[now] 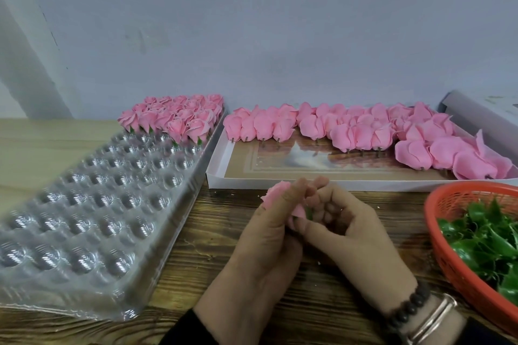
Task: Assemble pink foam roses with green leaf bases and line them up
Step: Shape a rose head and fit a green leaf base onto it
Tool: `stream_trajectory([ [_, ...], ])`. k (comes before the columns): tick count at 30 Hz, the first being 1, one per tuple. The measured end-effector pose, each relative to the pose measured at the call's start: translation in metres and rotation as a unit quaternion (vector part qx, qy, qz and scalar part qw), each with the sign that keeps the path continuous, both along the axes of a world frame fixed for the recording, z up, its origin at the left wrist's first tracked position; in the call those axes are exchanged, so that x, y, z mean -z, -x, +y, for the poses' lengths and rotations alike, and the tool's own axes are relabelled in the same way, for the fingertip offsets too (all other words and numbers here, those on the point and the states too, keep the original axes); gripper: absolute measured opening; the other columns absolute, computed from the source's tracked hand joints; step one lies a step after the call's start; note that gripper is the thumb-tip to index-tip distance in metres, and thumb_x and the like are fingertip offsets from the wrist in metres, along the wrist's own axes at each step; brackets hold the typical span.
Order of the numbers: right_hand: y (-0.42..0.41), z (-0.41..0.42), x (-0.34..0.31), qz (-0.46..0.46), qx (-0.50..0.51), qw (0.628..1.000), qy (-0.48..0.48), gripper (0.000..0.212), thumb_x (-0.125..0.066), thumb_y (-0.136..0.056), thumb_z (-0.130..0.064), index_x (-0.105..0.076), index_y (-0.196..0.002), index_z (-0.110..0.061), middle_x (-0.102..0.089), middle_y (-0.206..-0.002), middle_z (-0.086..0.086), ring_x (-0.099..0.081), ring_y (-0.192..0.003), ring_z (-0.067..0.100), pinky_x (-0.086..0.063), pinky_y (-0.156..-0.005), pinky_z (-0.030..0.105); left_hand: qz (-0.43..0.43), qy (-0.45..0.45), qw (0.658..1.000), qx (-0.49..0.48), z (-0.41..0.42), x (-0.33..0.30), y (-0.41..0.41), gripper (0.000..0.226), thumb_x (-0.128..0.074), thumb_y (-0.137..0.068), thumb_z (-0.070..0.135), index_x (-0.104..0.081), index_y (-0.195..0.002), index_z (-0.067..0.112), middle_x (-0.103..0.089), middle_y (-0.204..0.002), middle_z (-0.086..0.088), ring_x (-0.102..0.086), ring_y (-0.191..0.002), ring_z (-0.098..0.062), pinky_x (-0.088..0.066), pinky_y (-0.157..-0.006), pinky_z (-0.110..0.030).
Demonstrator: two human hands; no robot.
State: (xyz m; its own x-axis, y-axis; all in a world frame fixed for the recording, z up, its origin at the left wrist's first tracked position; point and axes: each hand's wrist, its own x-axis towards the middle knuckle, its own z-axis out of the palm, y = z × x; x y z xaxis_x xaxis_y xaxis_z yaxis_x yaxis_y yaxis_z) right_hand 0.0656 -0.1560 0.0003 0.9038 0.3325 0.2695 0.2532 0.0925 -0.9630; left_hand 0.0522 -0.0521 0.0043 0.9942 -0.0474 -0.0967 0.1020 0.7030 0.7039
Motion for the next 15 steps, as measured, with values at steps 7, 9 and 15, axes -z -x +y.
stream_trajectory([
  [7,0.004,0.006,0.005,-0.027,0.027,0.998,0.059,0.041,-0.076,-0.064,0.005,-0.054,-0.089,-0.018,-0.061,-0.077,-0.001,-0.054,-0.067,0.007,-0.047,-0.066,0.019,0.04,0.001,0.998,-0.048,-0.001,0.007,-0.005,0.049,-0.069,-0.063,0.033,-0.066,-0.097,-0.002,-0.063,-0.092,-0.018,-0.055,-0.092,-0.031,-0.037,-0.098,-0.046],
  [9,0.005,0.006,0.003,-0.051,0.039,0.995,0.078,0.035,-0.074,-0.066,0.003,-0.054,-0.082,-0.02,-0.058,-0.068,-0.002,-0.052,-0.062,0.006,-0.046,-0.063,0.017,0.033,-0.013,0.999,-0.04,0.0,0.006,-0.003,0.05,-0.069,-0.063,0.033,-0.064,-0.098,-0.003,-0.063,-0.094,-0.016,-0.056,-0.092,-0.029,-0.039,-0.098,-0.047],
  [15,0.005,0.001,-0.006,0.04,-0.03,0.999,-0.005,0.013,-0.07,-0.073,-0.002,-0.06,-0.077,-0.008,-0.061,-0.063,0.0,-0.052,-0.06,0.012,-0.047,-0.058,0.022,0.025,-0.044,0.999,-0.011,0.003,0.002,0.0,0.062,-0.073,-0.064,0.028,-0.057,-0.11,-0.008,-0.064,-0.103,-0.018,-0.06,-0.093,-0.031,-0.049,-0.085,-0.04],
])
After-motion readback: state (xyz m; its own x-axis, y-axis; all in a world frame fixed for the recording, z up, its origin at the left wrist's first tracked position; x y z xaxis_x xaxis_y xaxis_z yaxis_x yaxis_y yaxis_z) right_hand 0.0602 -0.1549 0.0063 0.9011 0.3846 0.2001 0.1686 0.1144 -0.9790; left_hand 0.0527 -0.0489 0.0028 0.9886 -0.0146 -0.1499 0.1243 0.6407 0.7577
